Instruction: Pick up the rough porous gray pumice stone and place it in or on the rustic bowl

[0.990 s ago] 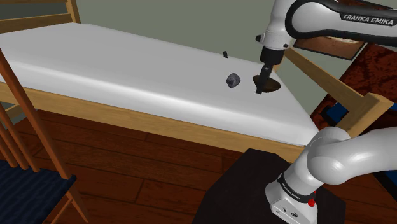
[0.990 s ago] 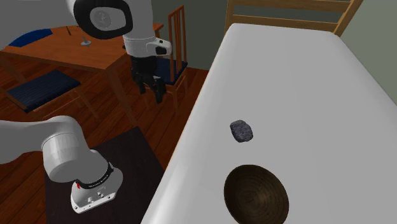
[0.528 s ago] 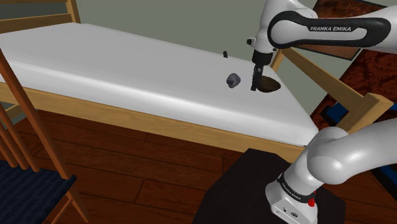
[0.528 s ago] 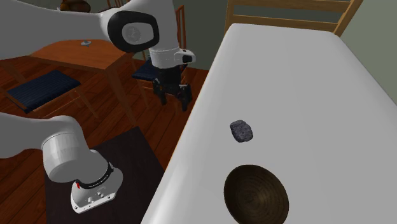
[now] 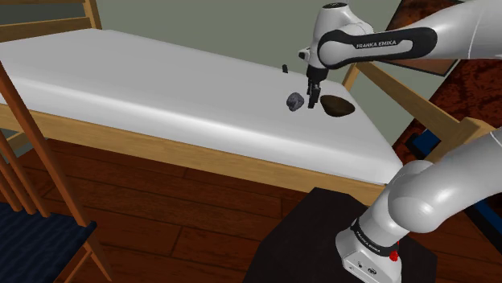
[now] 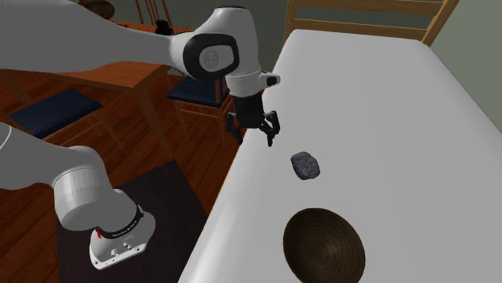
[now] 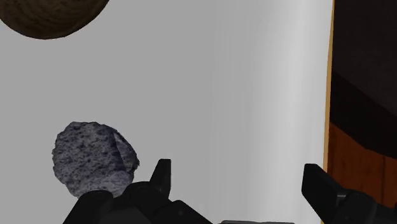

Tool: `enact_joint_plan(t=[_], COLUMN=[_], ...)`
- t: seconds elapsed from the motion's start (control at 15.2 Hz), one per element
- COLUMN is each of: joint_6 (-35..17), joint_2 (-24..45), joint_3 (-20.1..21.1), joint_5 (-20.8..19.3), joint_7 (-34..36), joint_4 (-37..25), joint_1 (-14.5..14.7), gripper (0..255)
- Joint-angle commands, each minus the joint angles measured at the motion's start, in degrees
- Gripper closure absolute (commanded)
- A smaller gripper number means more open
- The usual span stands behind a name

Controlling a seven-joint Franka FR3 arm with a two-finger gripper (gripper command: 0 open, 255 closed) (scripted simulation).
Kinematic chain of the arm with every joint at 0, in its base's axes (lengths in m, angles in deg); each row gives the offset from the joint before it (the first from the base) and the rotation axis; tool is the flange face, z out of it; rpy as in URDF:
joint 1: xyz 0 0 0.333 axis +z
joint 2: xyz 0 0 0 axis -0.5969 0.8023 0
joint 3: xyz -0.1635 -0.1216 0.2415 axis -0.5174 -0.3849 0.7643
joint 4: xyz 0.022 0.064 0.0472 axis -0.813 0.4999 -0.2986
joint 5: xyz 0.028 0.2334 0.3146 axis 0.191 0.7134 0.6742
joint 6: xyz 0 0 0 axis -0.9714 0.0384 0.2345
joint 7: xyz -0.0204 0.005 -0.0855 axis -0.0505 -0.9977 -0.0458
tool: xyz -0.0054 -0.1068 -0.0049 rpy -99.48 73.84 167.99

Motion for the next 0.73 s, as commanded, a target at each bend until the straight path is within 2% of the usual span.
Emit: enact_joint_plan(t=[0.0,0.53,0.66], joint_6=[-2.8,-12.8,-14.0], joint_2=[3.4,18.1,19.3], joint_3=[-1.0,-3.7,-3.9], joint_5=[-1.3,-3.3,-3.4], joint_7=[-3.2,-14.9,-15.5], joint_4=[-2.1,-12.9,-13.4], joint_1=[-0.1,-0.6,-0.8], gripper=[0,0,0])
